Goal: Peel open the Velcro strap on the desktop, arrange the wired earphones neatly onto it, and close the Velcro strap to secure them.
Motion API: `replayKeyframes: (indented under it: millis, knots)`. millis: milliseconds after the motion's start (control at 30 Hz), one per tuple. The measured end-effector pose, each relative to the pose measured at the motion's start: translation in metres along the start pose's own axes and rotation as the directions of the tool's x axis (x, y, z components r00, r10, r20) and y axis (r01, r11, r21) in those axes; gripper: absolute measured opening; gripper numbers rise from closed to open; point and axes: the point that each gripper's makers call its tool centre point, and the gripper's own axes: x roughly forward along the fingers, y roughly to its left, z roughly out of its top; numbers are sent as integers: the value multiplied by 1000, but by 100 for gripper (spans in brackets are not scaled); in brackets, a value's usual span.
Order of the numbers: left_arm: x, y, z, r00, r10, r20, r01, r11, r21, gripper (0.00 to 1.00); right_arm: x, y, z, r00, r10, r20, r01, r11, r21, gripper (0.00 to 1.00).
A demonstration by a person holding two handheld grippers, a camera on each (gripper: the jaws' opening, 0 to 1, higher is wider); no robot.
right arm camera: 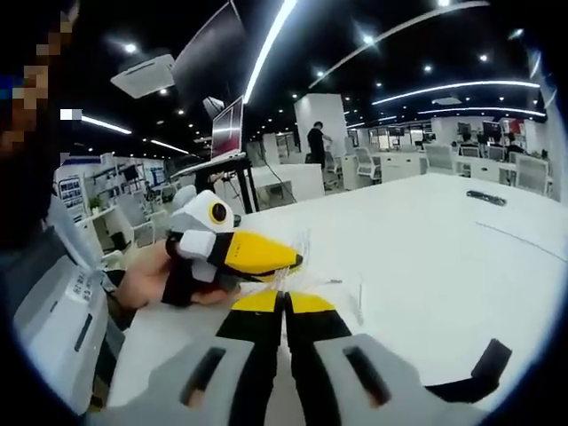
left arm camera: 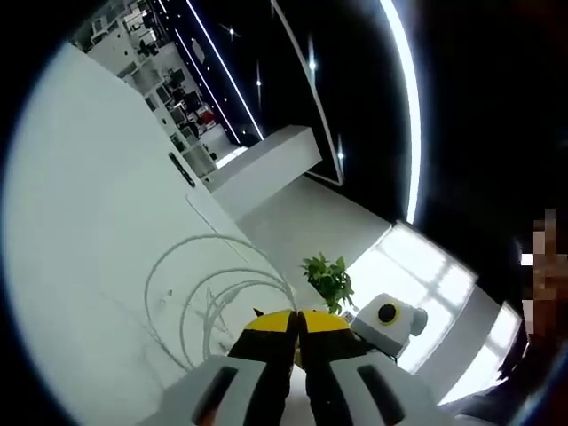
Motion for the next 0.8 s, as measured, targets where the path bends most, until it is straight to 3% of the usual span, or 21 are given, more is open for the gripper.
replayKeyframes:
  millis: [133,333,800]
  knots:
    - [-3,2,8,1000,16,23,-16,1000,22,5,-2,-3,1,1000,0,12,-1,999,32,6]
    - [-3,2,6,1000,18,26,-18,1000,25,5,-6,-19,0,998,-54,14,53,996,67,6]
    - [-4,-7,7,1000,-20,18,19,998,66,5,3,-54,-23,986,-154,-61,161,978,130,11]
